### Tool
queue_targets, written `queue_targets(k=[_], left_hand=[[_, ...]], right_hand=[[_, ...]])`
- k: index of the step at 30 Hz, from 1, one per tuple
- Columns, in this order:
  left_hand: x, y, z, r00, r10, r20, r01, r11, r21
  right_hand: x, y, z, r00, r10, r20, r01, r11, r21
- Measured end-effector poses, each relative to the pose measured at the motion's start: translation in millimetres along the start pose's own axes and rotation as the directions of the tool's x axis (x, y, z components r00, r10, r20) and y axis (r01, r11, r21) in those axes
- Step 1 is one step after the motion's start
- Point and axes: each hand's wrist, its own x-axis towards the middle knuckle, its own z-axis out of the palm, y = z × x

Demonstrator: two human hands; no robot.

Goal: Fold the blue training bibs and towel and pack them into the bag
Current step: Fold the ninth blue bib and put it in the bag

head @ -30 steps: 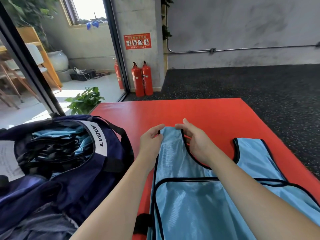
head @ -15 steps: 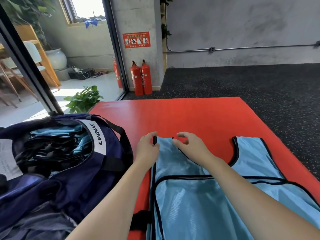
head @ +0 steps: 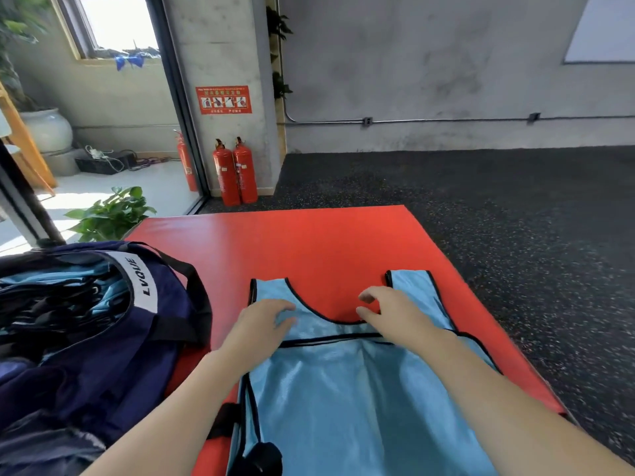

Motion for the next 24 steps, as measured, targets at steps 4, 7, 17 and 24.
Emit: queue_targets(k=[4, 7, 17, 24], left_hand=[[-23.2, 0.3, -2.6, 0.998, -0.029, 0.051, 0.030, 0.999, -0.025], [-34.5, -3.3, -9.2, 0.995, -0.059, 0.077, 0.060, 0.998, -0.018], [-63.3, 3.7, -17.6, 0.989, -0.148, -0.021, 0.146, 0.985, -0.094], [-67.0, 19.0, -37.0, 0.950, -0.245, -0.193, 0.193, 0.948, -0.253]], right_hand=[[-32.9, 36.8, -27.9, 0.999, 0.020, 0.035, -0.019, 0.999, -0.038], [-52.0, 62.1, -43.9, 0.994, 0.083, 0.075, -0.076, 0.994, -0.082], [-82.8, 104.7, -69.5, 0.987, 0.160, 0.023, -0.161, 0.986, 0.038], [-76.2, 104.7, -83.6, 0.965, 0.190, -0.178, -0.139, 0.955, 0.264]])
